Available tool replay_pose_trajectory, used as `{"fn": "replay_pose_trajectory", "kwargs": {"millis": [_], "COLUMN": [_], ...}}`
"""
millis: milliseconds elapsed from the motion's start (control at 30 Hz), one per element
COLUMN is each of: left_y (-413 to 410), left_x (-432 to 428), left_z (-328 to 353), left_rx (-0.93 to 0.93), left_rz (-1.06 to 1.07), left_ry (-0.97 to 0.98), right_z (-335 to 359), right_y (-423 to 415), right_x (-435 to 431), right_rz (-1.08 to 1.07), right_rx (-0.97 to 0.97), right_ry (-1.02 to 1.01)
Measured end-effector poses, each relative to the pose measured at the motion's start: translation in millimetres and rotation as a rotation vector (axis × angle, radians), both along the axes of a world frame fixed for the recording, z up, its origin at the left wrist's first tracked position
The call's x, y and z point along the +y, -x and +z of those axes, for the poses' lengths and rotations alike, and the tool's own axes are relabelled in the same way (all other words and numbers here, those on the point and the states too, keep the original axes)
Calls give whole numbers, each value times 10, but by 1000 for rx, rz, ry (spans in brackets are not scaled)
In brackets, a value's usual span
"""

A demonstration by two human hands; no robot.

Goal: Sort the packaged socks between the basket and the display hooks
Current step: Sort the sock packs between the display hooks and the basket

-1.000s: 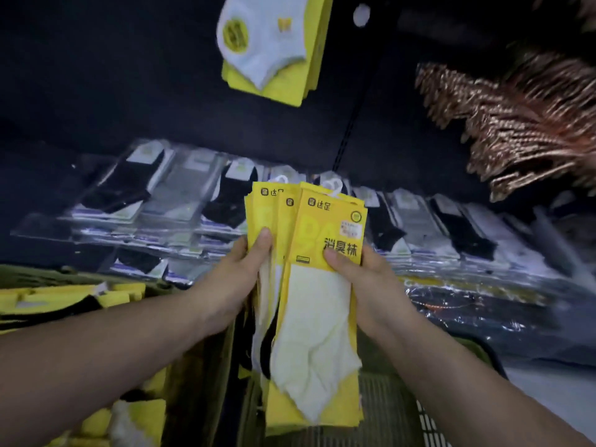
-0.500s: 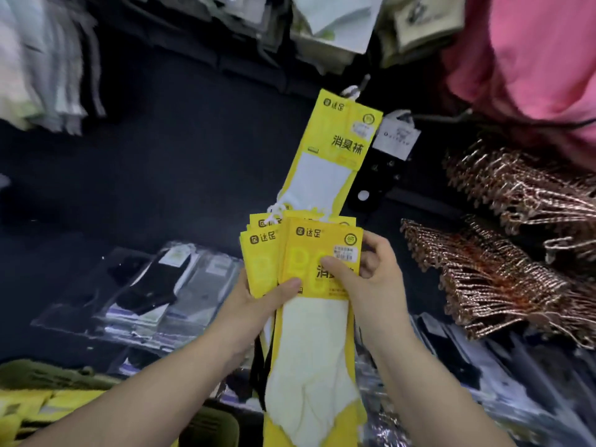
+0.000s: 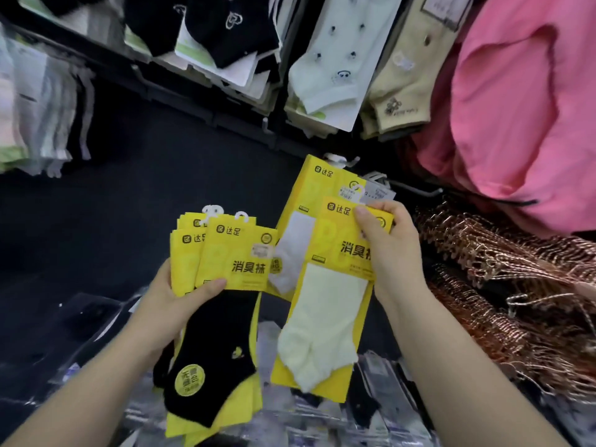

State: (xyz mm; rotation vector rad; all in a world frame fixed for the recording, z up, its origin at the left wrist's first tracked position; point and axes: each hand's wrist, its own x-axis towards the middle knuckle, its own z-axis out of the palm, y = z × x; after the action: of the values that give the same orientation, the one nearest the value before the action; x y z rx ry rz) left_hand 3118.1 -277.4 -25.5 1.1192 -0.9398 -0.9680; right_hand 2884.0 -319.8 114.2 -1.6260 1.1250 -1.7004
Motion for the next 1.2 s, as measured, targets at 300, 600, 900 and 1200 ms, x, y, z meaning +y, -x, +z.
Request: {"fn": "replay_pose_trajectory", "kwargs": {"millis": [300,600,900,1200], "left_y": [-429,-274,-20,-56], "left_x": [-18,-15,46,18], "left_z": [-72,-46,61,26], "left_rx": [-90,-5,93,84], "left_rz": [57,-25,-189,-65], "left_ry": [-11,-8,87,69], "right_z": [333,151,-347,-143], "right_y": [-262,-381,-923,-579], "right_x": [-544,-466,122,18], "right_rz": [-119,-539,232,222], "right_rx": [144,282,538,107], "right_ry": [37,155,-86,-215]}}
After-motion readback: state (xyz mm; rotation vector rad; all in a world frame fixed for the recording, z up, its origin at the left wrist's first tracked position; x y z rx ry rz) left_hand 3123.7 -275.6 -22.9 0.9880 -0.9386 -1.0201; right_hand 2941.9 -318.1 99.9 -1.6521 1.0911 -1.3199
